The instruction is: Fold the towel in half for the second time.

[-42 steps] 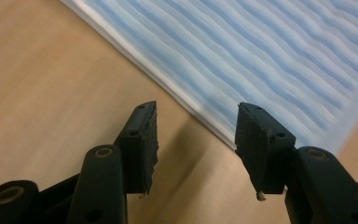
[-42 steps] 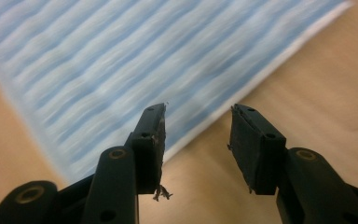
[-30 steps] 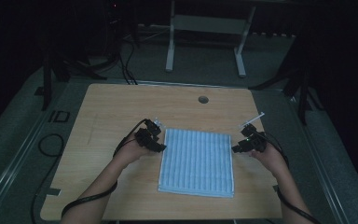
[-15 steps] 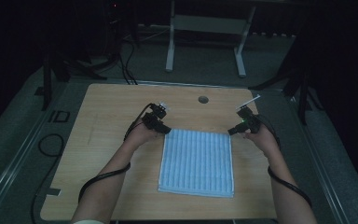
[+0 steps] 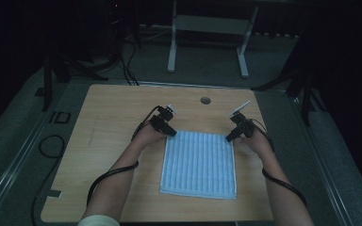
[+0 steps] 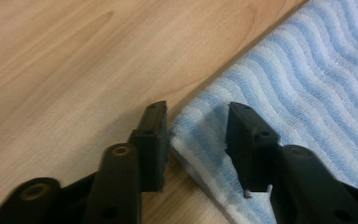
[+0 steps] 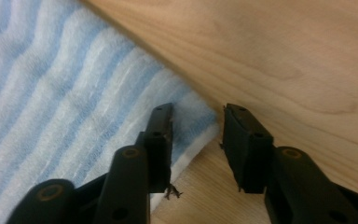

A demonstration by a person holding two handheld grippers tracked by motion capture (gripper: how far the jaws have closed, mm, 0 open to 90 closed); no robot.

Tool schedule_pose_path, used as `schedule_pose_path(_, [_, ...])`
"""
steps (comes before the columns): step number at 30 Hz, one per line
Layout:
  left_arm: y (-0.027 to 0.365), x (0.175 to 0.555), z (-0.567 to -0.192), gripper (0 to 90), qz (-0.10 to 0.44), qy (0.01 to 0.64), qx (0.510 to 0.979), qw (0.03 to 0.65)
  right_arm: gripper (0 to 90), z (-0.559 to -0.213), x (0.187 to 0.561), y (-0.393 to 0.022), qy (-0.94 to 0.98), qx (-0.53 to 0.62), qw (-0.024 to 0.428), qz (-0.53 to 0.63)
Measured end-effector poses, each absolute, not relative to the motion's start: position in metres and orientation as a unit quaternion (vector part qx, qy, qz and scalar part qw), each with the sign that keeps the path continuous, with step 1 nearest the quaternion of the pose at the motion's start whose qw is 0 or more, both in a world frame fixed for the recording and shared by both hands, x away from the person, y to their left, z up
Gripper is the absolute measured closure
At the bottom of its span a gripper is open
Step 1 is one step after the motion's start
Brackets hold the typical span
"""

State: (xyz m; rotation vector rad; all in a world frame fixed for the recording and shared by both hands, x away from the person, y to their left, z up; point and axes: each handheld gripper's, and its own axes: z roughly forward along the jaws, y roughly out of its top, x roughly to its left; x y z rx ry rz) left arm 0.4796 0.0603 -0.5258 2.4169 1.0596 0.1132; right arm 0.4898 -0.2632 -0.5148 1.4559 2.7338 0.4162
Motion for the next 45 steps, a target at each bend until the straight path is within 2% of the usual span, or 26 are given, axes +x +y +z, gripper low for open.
schedule_pose_path(1, [0.060,0.479,-0.527,63.1,0.038,0.385,0.890,0.243,66.3,-0.516,0.490,-0.262,0.878,0.462,0.009,0.128])
schedule_pose_path(4, [0.060,0.479,-0.528,76.5,0.031,0.388,0.888,0.244,75.4,-0.517,0.490,-0.260,0.881,0.457,0.004,0.125])
schedule_pose_path(5, [0.061,0.479,-0.527,81.3,0.028,0.392,0.884,0.251,81.4,-0.516,0.490,-0.260,0.882,0.455,0.004,0.124])
schedule_pose_path(6, [0.062,0.479,-0.526,83.6,0.029,0.395,0.882,0.257,85.3,-0.515,0.490,-0.259,0.882,0.454,0.010,0.124])
schedule_pose_path(8, [0.064,0.478,-0.523,85.8,0.026,0.403,0.874,0.271,86.7,-0.511,0.490,-0.258,0.881,0.454,0.025,0.127])
schedule_pose_path(12, [0.070,0.476,-0.514,86.7,0.032,0.407,0.866,0.288,87.2,-0.500,0.491,-0.257,0.881,0.449,0.043,0.139])
schedule_pose_path(15, [0.076,0.468,-0.493,86.6,0.053,0.404,0.861,0.304,87.2,-0.488,0.490,-0.257,0.878,0.447,0.056,0.160])
schedule_pose_path(22, [0.086,0.442,-0.464,86.5,0.089,0.365,0.869,0.322,87.1,-0.459,0.474,-0.251,0.884,0.421,0.086,0.186])
schedule_pose_path(28, [0.097,0.393,-0.449,86.3,0.109,0.325,0.871,0.351,87.1,-0.434,0.425,-0.258,0.887,0.377,0.117,0.237])
schedule_pose_path(33, [0.094,0.347,-0.451,86.2,0.153,0.297,0.880,0.337,87.0,-0.435,0.380,-0.266,0.885,0.361,0.116,0.270])
schedule_pose_path(36, [0.092,0.322,-0.457,86.2,0.161,0.283,0.884,0.335,86.9,-0.443,0.355,-0.268,0.888,0.353,0.116,0.272])
schedule_pose_path(40, [0.094,0.296,-0.465,86.2,0.145,0.282,0.885,0.342,86.9,-0.454,0.325,-0.272,0.892,0.344,0.104,0.276])
schedule_pose_path(45, [0.093,0.269,-0.482,85.8,0.135,0.277,0.892,0.331,86.7,-0.467,0.305,-0.270,0.904,0.332,0.096,0.253])
